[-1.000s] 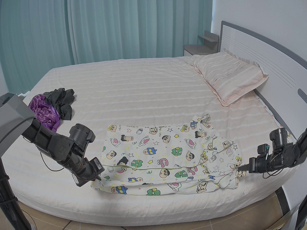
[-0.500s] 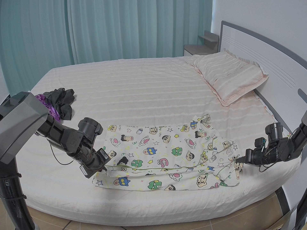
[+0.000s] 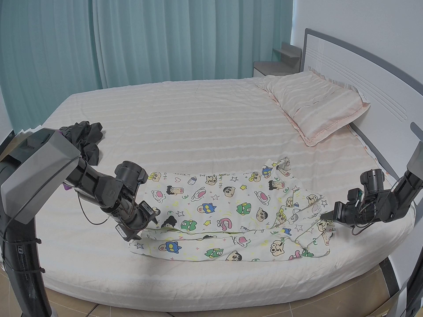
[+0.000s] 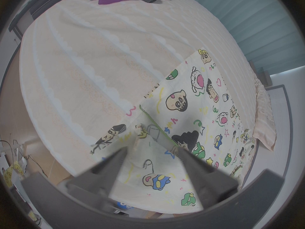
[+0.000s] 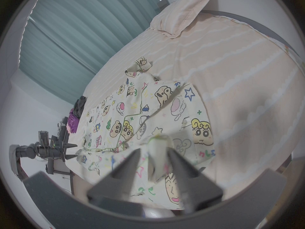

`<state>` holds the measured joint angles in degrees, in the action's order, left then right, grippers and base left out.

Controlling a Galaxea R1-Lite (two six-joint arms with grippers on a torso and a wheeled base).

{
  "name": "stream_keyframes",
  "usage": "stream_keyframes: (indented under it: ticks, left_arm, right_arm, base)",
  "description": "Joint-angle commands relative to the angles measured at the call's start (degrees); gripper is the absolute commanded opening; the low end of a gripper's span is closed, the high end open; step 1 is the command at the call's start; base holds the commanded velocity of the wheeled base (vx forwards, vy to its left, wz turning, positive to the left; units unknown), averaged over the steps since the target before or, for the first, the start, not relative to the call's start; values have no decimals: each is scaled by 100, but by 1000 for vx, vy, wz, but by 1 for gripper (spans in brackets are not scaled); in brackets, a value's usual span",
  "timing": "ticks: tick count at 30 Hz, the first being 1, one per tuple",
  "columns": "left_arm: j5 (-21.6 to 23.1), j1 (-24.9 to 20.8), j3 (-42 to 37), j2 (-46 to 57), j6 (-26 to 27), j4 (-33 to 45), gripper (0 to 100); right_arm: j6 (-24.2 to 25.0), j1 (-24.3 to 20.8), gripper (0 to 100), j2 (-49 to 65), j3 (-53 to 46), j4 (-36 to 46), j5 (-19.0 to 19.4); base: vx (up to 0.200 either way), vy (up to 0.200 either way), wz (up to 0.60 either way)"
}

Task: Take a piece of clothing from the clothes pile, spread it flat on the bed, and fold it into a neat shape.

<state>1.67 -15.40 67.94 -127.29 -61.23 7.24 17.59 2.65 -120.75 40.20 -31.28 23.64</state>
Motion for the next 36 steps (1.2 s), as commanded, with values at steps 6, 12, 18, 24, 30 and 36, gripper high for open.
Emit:
stream_keyframes:
  ticks: [6, 12, 18, 24, 30, 36]
  left_arm:
    - [-9, 248, 114, -138, -187, -47, 100]
    - [395, 450, -53, 126, -196, -65, 100]
    - [853, 582, -685, 847, -187, -258, 100]
    - [1151, 626, -1731, 1541, -187, -970, 100]
    - [1538, 599, -2891, 2209, -196, -1849, 100]
    - [1854, 590, -3269, 2473, -293, -2209, 100]
  right_arm:
    - [368, -80, 100, -19, -136, -344, -8]
    - [1308, -124, 100, 236, -470, -959, -184]
    - [1757, -194, 100, 596, -769, -1143, -667]
    - [2706, -572, 100, 772, -979, -1143, -1230]
    - [3796, -1416, 100, 807, -1199, -1152, -2162]
    - [3971, -1504, 100, 447, -1199, -1161, -2548]
  base:
    - [0, 0, 0]
    - [0, 0, 0]
    - [0, 0, 0]
    - [0, 0, 0]
    - [0, 0, 0]
    - [0, 0, 0]
